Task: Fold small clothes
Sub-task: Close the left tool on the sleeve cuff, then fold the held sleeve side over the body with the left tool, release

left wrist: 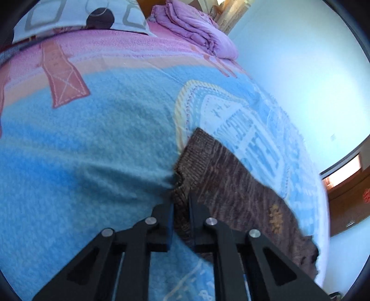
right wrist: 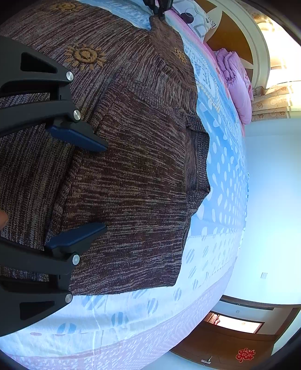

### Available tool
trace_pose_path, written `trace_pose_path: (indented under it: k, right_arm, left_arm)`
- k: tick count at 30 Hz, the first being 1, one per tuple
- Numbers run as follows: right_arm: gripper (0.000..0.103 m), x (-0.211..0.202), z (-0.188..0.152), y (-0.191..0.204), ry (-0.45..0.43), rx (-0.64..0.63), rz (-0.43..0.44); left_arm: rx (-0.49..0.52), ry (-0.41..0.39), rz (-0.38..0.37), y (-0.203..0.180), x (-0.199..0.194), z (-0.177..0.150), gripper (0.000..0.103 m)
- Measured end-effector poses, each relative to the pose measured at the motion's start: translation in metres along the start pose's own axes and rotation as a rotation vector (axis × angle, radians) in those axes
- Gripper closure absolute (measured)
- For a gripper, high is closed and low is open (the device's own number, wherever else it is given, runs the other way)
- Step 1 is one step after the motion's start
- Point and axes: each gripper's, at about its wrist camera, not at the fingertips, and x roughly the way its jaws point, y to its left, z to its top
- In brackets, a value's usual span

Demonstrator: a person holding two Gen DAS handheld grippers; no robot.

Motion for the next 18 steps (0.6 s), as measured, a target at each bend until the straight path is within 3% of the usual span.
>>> trace_pose_path:
  k: [8,18]
  right_arm:
    - [0.037,0.0,0.0,0.0,0.0,0.002,0.001]
    - [0.037,0.0,0.0,-0.002,-0.003,0.012,0.008]
  left_arm:
    - [0.083,-0.048,-0.028,-0.031,-0.024,0.003,0.093]
    - [0.178,-0.043,-0.129,-0.099,-0.045,-0.014,0.093]
